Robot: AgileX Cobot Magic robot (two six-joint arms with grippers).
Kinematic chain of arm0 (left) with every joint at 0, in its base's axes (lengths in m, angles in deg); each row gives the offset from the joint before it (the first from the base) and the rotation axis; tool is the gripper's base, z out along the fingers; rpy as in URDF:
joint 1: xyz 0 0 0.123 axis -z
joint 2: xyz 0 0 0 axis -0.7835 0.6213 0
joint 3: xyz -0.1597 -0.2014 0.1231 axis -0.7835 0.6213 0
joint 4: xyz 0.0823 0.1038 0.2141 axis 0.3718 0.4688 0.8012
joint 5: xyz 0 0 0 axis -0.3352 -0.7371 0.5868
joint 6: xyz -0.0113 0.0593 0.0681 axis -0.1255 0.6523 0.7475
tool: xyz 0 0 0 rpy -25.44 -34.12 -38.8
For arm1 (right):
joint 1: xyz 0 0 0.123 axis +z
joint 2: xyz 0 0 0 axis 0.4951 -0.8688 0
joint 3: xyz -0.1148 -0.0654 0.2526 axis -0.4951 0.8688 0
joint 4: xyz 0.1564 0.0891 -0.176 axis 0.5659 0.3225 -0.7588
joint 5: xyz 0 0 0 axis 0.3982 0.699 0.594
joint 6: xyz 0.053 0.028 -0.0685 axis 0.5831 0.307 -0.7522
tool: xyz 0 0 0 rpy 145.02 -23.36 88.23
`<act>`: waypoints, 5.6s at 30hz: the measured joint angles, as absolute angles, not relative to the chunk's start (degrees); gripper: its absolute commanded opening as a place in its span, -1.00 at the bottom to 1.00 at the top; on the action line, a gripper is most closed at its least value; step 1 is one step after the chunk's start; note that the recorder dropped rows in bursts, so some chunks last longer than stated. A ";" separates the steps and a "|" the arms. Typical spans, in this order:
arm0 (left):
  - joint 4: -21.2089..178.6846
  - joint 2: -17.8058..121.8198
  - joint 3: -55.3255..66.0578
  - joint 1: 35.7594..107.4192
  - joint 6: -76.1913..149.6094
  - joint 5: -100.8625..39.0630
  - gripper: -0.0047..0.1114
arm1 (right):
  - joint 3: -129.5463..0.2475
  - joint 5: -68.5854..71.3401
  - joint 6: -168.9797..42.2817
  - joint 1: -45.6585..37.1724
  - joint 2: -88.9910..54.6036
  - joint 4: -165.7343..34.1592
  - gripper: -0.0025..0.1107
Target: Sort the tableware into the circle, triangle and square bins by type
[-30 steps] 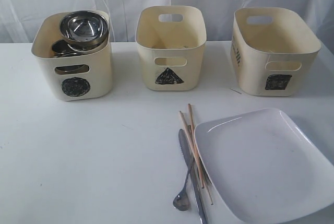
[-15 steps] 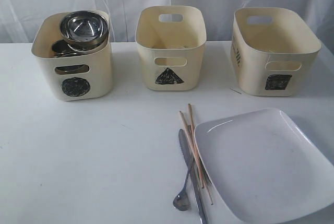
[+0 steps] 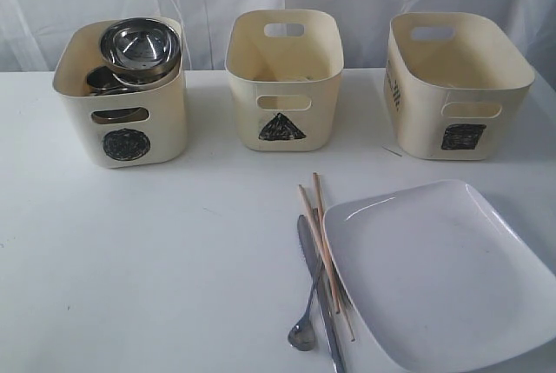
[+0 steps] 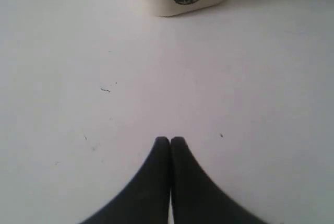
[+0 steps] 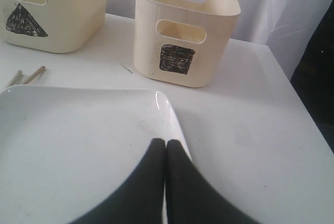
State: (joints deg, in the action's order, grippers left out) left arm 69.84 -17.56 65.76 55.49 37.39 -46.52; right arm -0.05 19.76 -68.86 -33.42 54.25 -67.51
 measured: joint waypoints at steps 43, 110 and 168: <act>73.63 -17.56 65.76 55.36 28.70 -42.25 -0.92 | -0.05 19.76 -68.86 -33.42 54.25 -67.51 -0.96; 73.63 -17.56 65.76 48.50 28.70 -42.25 -0.92 | -2.58 4.53 -39.70 -33.42 54.25 -54.61 -0.46; 73.63 -17.56 65.76 48.50 28.70 -42.25 -0.92 | -62.85 44.01 -88.19 -17.80 -30.62 -33.12 0.00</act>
State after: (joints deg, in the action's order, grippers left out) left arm 73.63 -17.56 65.76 48.50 28.70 -42.25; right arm -62.85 44.01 -88.19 -17.80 -30.62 -33.12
